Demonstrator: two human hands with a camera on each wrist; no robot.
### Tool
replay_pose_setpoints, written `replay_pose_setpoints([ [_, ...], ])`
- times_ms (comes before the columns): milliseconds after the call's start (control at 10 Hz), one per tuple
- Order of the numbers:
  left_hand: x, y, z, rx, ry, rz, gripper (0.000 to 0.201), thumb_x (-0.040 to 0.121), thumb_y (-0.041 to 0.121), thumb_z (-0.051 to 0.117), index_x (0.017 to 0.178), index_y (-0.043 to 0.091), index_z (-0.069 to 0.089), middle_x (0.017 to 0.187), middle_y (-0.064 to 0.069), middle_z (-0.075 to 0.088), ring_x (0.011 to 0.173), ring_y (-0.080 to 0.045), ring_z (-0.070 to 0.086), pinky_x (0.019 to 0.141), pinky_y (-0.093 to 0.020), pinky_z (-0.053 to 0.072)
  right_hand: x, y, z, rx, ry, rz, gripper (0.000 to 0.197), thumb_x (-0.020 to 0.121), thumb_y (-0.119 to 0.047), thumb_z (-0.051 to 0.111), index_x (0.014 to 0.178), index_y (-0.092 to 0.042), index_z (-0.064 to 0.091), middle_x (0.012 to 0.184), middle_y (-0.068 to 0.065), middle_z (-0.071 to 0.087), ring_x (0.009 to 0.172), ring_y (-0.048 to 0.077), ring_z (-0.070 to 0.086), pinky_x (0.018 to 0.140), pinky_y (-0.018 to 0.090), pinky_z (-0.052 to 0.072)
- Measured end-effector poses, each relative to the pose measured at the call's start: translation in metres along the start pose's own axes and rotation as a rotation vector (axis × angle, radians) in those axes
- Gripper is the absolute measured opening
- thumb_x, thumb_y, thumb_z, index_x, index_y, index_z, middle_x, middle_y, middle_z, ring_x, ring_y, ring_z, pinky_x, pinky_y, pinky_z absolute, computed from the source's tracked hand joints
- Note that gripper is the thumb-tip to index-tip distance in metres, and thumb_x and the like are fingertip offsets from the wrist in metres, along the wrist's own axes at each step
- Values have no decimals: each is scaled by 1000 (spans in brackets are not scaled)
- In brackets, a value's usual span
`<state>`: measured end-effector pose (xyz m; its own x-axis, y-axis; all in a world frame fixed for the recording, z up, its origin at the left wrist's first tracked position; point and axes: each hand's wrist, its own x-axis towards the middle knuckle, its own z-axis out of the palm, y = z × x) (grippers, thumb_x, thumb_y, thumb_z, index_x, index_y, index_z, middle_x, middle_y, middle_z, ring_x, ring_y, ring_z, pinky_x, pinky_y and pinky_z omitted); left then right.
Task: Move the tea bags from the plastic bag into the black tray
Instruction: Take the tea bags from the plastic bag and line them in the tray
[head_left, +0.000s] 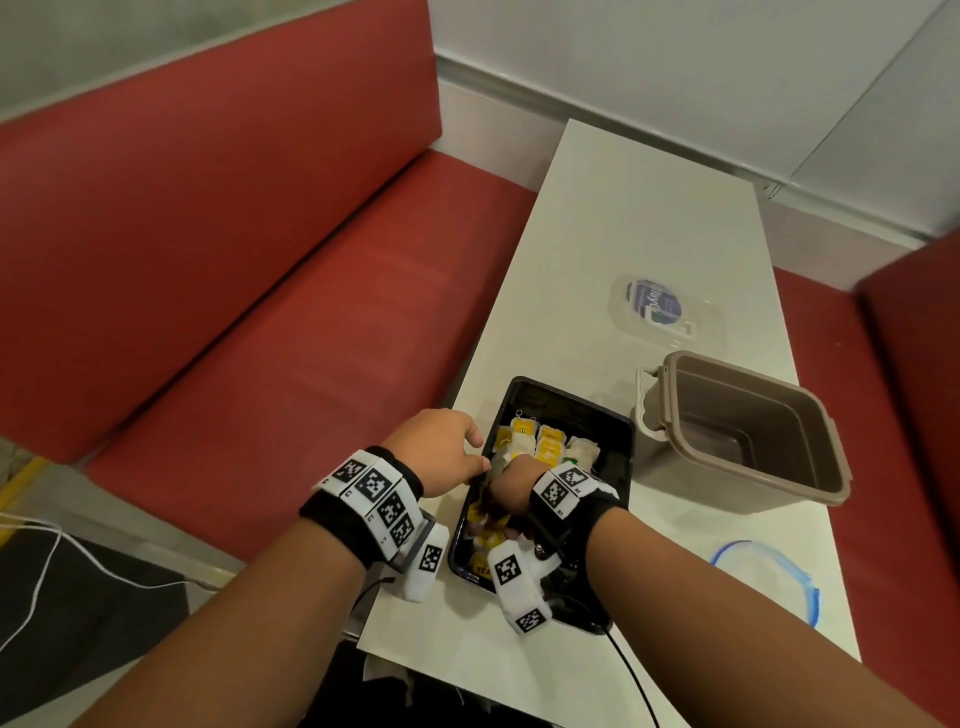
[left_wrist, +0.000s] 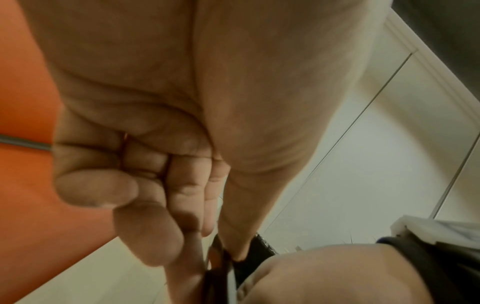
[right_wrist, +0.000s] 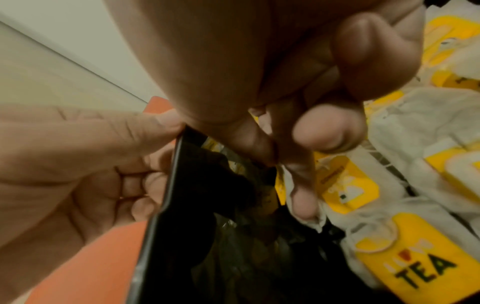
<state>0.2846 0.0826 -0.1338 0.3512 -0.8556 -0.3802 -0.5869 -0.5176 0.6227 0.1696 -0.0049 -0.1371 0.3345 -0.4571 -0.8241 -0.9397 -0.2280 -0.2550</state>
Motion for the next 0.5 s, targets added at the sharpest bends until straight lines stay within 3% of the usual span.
replay_pose_setpoints([
  [100,0,3,2,16,9,-9,30,85,41,69,111,27,64,100,4,68,90,-13,64,85,-34,53,1,0,1,2,31,-7,29,98,-18,47,70,-12,51,72,7,58,70,25,61,62,31,51],
  [200,-2,5,1,54,-3,-19,30,87,41,68,113,26,64,102,4,68,93,-13,63,86,-33,52,-8,9,-3,156,48,-47,24,96,-21,51,72,-21,50,78,1,59,67,16,63,56,25,56],
  [300,-5,14,-1,97,23,-1,31,88,41,66,114,24,63,99,8,69,94,-13,62,86,-32,51,-8,22,-19,245,51,-52,18,94,-24,55,77,-18,56,80,2,67,64,19,66,57,29,58],
  [400,-8,35,-5,108,133,60,24,90,36,64,110,23,63,91,10,68,88,-11,61,79,-28,47,-25,36,-43,238,88,-98,23,92,-24,55,95,-3,64,78,4,77,44,20,57,51,28,53],
  [500,-11,73,-3,59,205,171,18,89,33,65,104,24,66,85,11,67,81,-7,61,71,-24,45,-53,68,-70,193,237,-192,25,95,-26,54,94,-6,68,80,2,77,39,14,52,38,19,40],
])
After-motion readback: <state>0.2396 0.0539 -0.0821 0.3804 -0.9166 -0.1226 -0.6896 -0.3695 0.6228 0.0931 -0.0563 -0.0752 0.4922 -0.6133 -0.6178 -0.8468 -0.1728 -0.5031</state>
